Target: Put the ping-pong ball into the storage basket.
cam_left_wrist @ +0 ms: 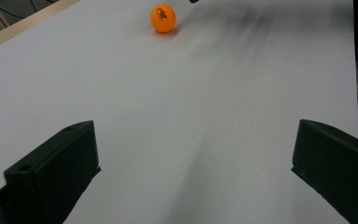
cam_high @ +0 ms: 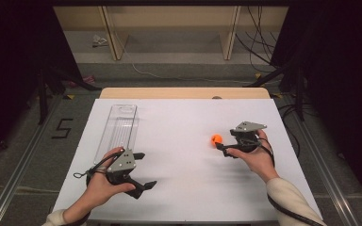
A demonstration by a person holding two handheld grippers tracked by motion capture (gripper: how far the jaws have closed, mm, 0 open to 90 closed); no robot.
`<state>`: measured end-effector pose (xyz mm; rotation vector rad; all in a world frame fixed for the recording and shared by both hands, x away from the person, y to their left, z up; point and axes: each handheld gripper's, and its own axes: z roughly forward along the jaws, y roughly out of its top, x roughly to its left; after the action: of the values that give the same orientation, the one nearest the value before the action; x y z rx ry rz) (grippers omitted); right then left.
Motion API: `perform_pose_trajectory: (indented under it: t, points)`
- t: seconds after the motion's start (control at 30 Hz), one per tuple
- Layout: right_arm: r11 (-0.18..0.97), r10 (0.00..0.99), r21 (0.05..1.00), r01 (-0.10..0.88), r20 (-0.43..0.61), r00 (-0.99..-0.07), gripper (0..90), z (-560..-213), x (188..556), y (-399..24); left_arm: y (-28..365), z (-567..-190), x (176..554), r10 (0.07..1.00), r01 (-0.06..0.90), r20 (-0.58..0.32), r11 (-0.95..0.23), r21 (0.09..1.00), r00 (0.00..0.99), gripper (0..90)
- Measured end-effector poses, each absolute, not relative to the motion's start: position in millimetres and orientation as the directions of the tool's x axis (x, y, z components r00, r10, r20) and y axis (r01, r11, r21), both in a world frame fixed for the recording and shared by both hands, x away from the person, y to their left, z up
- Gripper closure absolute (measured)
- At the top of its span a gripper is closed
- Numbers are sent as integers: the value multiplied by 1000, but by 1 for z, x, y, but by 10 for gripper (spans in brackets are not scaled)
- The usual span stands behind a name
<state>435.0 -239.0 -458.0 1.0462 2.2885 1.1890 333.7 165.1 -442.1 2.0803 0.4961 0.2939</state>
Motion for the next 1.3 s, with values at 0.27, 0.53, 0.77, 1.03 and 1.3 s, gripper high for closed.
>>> perform_pose_trajectory:
  t: [0.27, 0.53, 0.77, 1.03, 1.3]
  points:
    - [379, 748, 806, 456, 23, -663, 159, -461, 441, -235, 165, -442, 334, 457, 230, 13, -473, 851, 889, 0]
    - [386, 747, 798, 463, 24, -665, 159, -465, 446, -230, 165, -442, 334, 456, 230, 14, -474, 850, 890, 0]
    - [395, 743, 791, 468, 24, -669, 159, -469, 451, -226, 165, -442, 334, 457, 230, 13, -473, 851, 890, 0]
    - [407, 741, 777, 481, 28, -671, 159, -475, 459, -219, 165, -442, 334, 455, 230, 13, -475, 849, 890, 0]
    - [414, 739, 764, 495, 35, -672, 160, -480, 465, -215, 165, -442, 333, 455, 230, 13, -475, 849, 891, 0]
